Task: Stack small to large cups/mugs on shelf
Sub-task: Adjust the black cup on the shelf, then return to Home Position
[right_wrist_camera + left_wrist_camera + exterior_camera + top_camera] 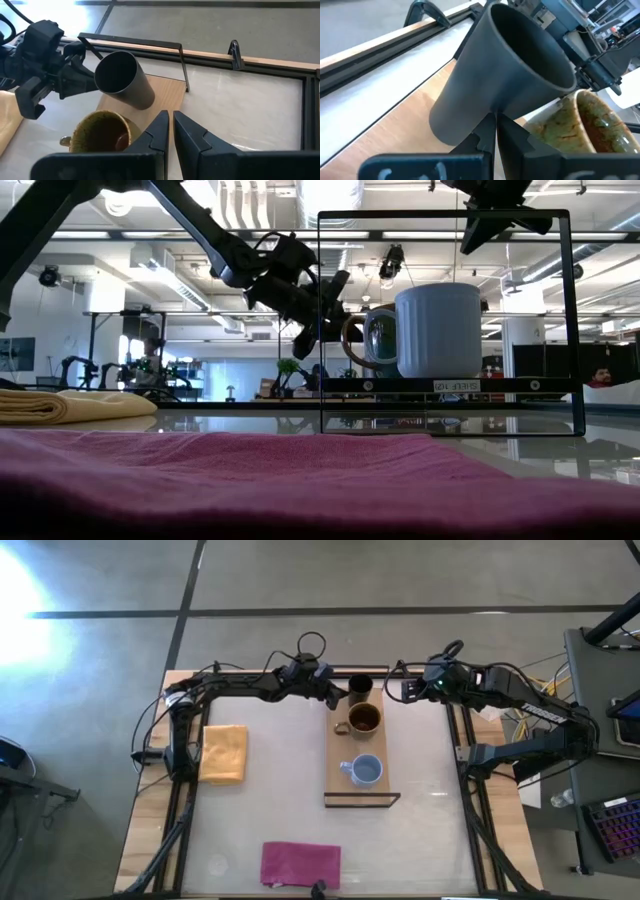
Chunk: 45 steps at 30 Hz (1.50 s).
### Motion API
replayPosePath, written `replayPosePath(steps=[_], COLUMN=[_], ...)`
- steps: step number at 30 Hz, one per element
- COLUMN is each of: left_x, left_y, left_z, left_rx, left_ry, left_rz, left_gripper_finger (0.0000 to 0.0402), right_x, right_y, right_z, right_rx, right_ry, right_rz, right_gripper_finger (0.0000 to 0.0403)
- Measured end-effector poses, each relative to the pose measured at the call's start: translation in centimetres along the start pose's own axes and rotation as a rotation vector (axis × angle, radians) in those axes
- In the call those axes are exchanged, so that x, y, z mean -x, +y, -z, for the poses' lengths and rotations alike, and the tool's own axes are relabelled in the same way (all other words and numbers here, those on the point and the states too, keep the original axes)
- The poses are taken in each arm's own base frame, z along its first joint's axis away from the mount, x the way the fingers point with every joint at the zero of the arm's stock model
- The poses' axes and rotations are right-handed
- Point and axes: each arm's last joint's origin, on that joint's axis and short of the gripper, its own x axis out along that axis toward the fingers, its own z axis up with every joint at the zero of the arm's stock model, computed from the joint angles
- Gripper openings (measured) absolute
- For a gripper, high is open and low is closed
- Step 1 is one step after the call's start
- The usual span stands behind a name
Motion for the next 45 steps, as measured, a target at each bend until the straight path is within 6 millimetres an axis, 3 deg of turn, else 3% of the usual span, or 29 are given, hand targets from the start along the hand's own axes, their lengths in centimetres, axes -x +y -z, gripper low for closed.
replayPosePath(steps=[17, 25, 29, 33, 37, 39, 45], left_x=[-0.3, 4.6, 7.9, 10.7, 13.4, 14.7, 19.5], left_y=[0.1, -3.4, -5.6, -7.9, -10.8, -12.1, -13.7], left_z=[0.2, -3.2, -4.6, -4.8, -3.4, -2.0, 4.8], left_rx=[-0.004, -0.097, -0.124, -0.139, -0.215, -0.199, -0.168], left_ry=[-0.003, -0.126, -0.176, -0.174, -0.12, -0.113, -0.174], left_rz=[0.042, 0.098, 0.13, 0.161, 0.36, 0.391, 0.351], left_gripper_finger=[0.0002, 0.0002, 0.0002, 0.0002, 0.0002, 0.0002, 0.0002], right_x=[-0.1, 0.9, 2.0, 3.3, 5.7, 6.7, 7.3], right_y=[-0.1, 1.3, 1.9, 2.5, 5.2, 6.0, 2.7], right_z=[0.2, 0.8, 0.9, 0.8, 1.5, 2.5, 7.5], right_rx=[-0.008, 0.134, 0.109, 0.055, 0.279, 0.337, 0.402], right_ry=[0.013, -0.014, 0.006, 0.134, 0.103, 0.058, 0.05], right_rz=[0.014, -0.125, -0.2, -0.37, -0.727, -0.8, -0.762], right_gripper_finger=[0.0018, 0.0018, 0.0018, 0.0018, 0.0018, 0.0018, 0.0018])
